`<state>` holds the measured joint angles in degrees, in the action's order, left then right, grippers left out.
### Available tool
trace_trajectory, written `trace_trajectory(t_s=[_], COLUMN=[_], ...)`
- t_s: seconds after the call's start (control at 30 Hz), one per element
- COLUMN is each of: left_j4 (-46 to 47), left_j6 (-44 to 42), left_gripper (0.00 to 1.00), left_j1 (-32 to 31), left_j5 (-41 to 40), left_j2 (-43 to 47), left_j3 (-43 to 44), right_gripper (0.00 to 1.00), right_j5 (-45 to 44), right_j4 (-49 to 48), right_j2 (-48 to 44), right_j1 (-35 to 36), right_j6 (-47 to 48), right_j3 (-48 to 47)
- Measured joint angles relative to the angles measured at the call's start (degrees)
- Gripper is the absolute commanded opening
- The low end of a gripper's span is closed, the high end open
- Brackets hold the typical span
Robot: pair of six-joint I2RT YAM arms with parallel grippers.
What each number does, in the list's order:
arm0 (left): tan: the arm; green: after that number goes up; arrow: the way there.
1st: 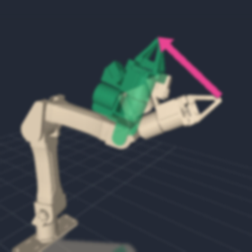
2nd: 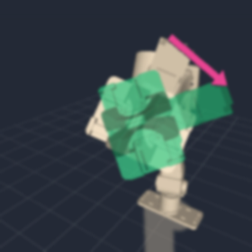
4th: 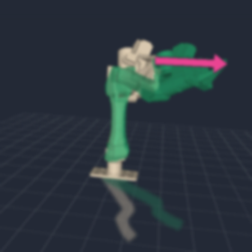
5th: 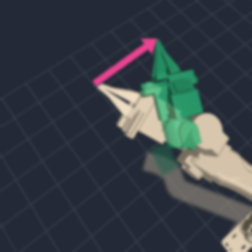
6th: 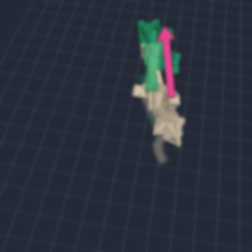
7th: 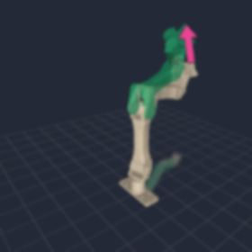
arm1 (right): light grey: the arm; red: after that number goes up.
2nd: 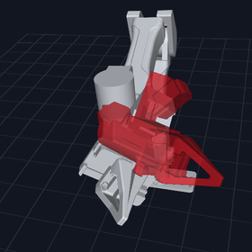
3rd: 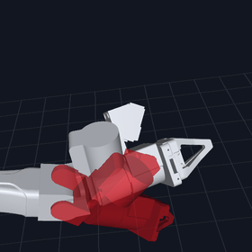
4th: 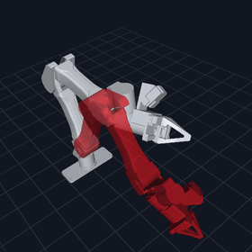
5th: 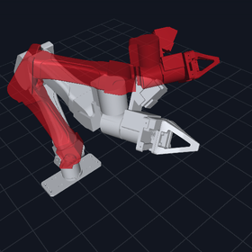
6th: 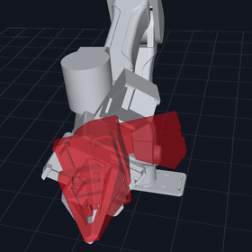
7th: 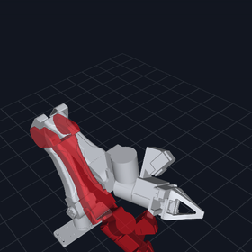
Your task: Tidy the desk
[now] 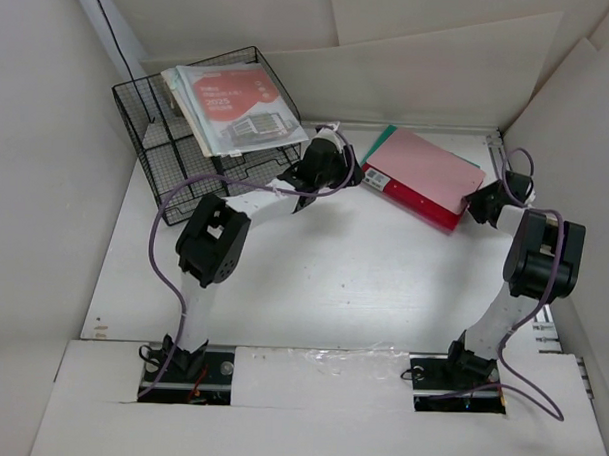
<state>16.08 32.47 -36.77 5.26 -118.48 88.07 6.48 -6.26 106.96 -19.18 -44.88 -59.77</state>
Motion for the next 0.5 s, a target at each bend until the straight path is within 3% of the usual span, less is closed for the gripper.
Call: trace_trajectory(t_s=[0.03,0.23,0.37,0.5], left_j4=[0.0,-0.1,-0.3,-0.5], left_j6=[0.0,0.0,0.0,-0.1], left_gripper=[0.47,0.47,0.47,0.47], left_j1=[0.0,0.0,0.0,0.0], left_j5=[0.1,0.3,0.3,0.3], left_j2=[-0.6,-3.6,-4.2,-4.5], left_j3=[0.3,1.0,1.4,2.2], right_gripper=[0.38,0.38,0.19,0.20], right_j5=[0.3,0.9,0.7,0.7], right_j4=[-0.3,-0.7,-0.8,-1.0], right_j2=[0.2,0.2,0.0,0.0], right_j1=[-0.1,-0.3,-0.3,-0.3], right_j6=[-0.2,-0.3,0.1,0.1], right_j3=[-0.2,-0.5,-0.5,-0.5])
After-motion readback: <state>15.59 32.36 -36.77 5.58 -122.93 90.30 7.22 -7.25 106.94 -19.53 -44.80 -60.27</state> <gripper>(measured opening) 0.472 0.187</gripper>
